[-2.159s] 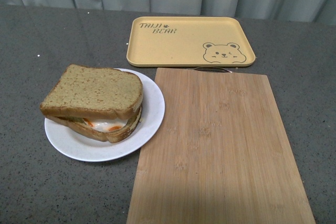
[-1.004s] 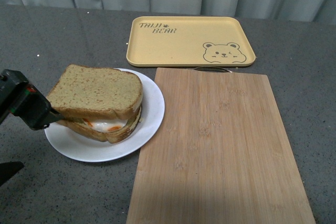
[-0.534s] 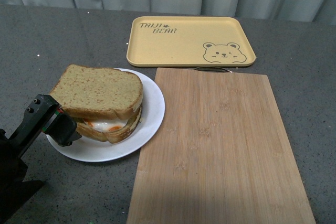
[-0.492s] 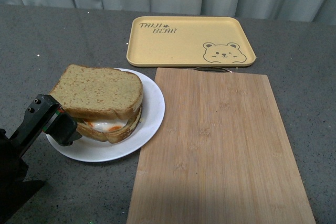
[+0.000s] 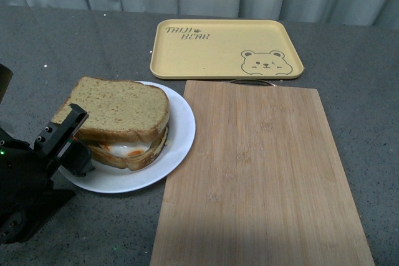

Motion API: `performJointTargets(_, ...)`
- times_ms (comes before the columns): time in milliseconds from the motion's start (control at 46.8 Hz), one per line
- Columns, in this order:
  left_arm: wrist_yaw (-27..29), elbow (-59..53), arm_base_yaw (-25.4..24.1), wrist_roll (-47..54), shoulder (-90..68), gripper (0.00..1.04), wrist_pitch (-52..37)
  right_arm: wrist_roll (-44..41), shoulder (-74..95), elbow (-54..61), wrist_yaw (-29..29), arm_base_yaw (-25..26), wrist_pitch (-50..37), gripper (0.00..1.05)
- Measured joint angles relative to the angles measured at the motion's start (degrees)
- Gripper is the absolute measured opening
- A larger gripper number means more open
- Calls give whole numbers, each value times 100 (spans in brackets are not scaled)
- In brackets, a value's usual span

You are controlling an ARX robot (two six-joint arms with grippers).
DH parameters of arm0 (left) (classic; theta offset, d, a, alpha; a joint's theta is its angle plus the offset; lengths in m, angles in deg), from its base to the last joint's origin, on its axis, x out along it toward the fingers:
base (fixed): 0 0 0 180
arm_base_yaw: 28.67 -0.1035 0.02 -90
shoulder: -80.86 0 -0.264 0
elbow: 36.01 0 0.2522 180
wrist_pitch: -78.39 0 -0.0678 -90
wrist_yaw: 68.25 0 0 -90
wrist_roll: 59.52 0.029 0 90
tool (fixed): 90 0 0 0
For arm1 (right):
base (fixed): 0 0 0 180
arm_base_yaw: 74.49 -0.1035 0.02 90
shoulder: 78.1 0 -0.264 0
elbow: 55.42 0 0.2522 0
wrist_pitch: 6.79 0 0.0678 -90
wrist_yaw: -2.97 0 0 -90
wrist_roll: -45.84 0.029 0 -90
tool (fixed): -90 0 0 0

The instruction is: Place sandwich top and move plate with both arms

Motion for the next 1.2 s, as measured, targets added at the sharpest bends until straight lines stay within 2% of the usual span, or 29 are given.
performJointTargets(128, -17, 77, 37, -42, -90, 25, -2, 0, 0, -2, -2, 0, 0, 95)
performJointTargets(299, -63, 160, 4, -188, -81, 12, -9, 0, 0, 0, 0, 0, 0, 95)
performJointTargets(556, -275, 28, -70, -352, 37, 7, -315, 0, 0, 0, -2, 0, -2, 95)
performJointTargets(919, -1034, -953, -162, -1215, 308, 4, -3191, 0, 0, 0, -2, 0, 0, 95)
performJointTargets(1047, -1126, -916, -155, -1364, 326, 4, -3729, 0, 0, 0, 0, 0, -2, 95)
performJointTargets(1197, -997, -522, -66, -1403, 168, 4, -3694, 0, 0, 0, -2, 0, -2, 95)
